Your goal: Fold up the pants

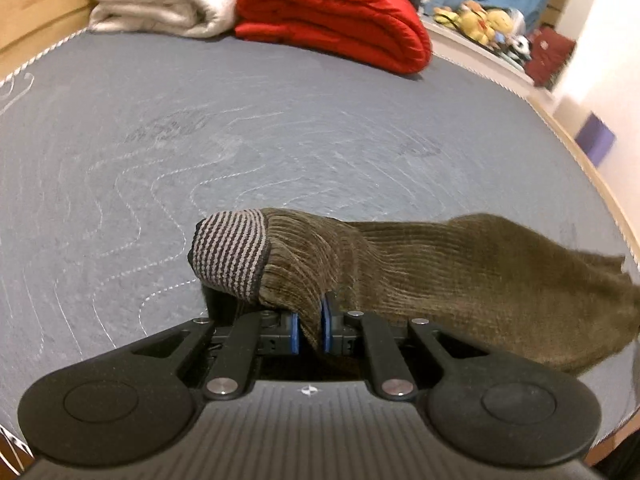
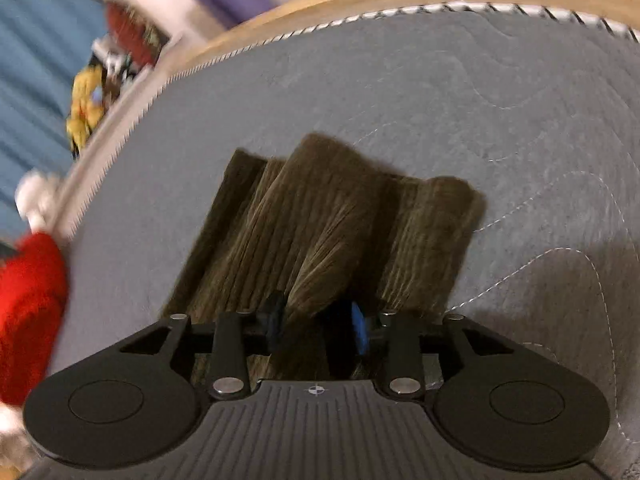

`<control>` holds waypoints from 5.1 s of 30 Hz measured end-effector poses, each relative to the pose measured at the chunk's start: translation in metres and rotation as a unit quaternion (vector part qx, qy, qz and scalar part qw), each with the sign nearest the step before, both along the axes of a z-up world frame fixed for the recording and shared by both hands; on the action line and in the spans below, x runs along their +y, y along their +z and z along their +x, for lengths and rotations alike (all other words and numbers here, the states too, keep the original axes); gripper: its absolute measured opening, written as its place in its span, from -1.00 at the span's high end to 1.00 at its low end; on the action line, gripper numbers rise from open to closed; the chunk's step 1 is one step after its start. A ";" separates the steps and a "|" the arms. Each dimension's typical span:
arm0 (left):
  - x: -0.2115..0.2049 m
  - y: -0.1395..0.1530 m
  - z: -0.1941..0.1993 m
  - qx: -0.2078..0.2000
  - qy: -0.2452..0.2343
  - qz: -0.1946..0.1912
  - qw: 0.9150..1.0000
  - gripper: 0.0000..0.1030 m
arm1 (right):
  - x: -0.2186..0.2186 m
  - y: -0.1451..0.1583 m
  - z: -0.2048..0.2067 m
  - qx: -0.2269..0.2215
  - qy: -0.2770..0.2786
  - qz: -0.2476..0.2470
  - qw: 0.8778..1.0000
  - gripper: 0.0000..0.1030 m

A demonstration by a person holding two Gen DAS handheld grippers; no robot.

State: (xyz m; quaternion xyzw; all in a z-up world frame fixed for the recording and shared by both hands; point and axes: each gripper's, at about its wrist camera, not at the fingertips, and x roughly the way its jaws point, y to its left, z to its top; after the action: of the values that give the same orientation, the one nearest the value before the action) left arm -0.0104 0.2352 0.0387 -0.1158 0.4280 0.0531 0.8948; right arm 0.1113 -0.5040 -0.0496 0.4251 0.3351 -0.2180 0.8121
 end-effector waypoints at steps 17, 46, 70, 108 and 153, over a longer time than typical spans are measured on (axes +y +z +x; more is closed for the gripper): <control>-0.010 0.024 -0.045 -0.002 -0.080 0.070 0.994 0.85 | 0.064 0.037 0.035 0.064 0.084 -0.278 0.955 0.31; -0.220 0.000 0.056 -0.110 -0.203 0.160 0.960 0.25 | -0.003 -0.003 -0.032 -0.013 -0.024 -0.056 0.998 0.86; -0.188 -0.025 0.103 -0.046 -0.164 0.093 0.981 0.04 | 0.014 -0.001 -0.003 0.010 -0.005 -0.134 0.991 0.89; -0.193 -0.028 0.100 -0.032 -0.180 0.107 0.977 -0.23 | 0.112 0.011 0.030 -0.099 0.326 -0.184 0.922 0.72; -0.202 -0.033 0.103 -0.027 -0.192 0.121 0.974 -0.43 | 0.027 -0.004 -0.025 0.045 -0.115 -0.102 0.987 0.44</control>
State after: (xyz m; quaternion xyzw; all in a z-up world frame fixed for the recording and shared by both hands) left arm 0.0923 0.0336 0.0055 0.0763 0.4079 -0.0714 0.9070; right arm 0.0861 -0.4770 -0.0535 0.3653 0.2962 -0.3624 0.8046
